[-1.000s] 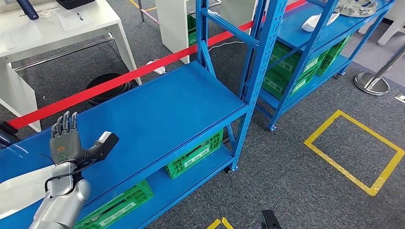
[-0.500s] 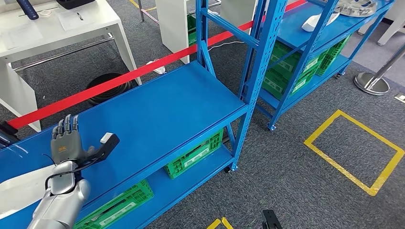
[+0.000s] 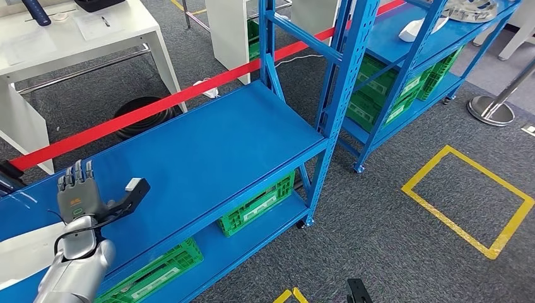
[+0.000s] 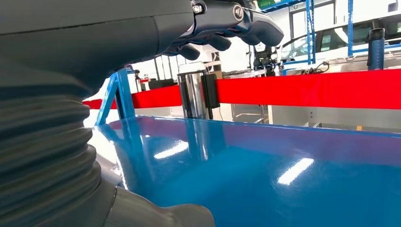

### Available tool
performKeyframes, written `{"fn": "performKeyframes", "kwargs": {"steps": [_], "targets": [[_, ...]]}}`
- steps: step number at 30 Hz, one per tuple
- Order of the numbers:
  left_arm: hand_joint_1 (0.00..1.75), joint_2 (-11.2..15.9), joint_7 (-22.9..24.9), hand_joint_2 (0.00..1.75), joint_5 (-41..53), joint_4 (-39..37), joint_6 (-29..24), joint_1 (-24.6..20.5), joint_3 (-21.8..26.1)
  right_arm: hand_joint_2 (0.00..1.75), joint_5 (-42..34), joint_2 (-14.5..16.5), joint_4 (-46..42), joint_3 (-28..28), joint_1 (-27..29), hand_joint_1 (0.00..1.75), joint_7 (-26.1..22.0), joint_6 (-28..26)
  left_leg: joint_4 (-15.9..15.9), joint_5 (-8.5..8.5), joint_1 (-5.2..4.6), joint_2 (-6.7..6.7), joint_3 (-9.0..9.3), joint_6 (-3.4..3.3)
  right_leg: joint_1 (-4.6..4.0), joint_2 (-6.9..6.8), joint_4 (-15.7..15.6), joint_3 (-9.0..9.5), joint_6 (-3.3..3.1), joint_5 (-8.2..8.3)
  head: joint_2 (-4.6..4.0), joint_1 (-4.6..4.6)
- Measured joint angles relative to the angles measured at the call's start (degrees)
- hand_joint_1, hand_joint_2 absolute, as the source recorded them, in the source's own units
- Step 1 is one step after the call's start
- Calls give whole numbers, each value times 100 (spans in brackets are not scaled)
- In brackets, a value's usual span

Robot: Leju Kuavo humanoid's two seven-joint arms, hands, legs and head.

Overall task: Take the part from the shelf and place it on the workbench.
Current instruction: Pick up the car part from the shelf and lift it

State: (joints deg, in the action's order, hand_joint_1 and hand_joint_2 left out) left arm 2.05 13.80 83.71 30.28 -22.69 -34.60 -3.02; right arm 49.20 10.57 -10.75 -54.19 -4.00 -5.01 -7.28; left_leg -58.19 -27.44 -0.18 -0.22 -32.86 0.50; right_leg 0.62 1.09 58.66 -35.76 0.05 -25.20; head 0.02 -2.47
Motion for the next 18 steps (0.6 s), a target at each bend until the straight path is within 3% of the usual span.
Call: {"fn": "performKeyframes", "kwargs": {"steps": [10, 18], "targets": [[0, -38, 677, 175, 244, 290, 118, 226, 194, 0, -52, 13, -1, -95, -5, 0, -17, -37, 0, 0, 0, 1, 1, 0, -1, 1, 0, -1, -1, -1, 0, 1], [0, -82, 912, 175, 251, 863, 175, 650, 371, 0, -42, 40, -1, -143, -7, 0, -17, -83, 1, -1, 0, 1, 1, 0, 0, 1, 0, 0, 1, -4, 0, 1]]}}
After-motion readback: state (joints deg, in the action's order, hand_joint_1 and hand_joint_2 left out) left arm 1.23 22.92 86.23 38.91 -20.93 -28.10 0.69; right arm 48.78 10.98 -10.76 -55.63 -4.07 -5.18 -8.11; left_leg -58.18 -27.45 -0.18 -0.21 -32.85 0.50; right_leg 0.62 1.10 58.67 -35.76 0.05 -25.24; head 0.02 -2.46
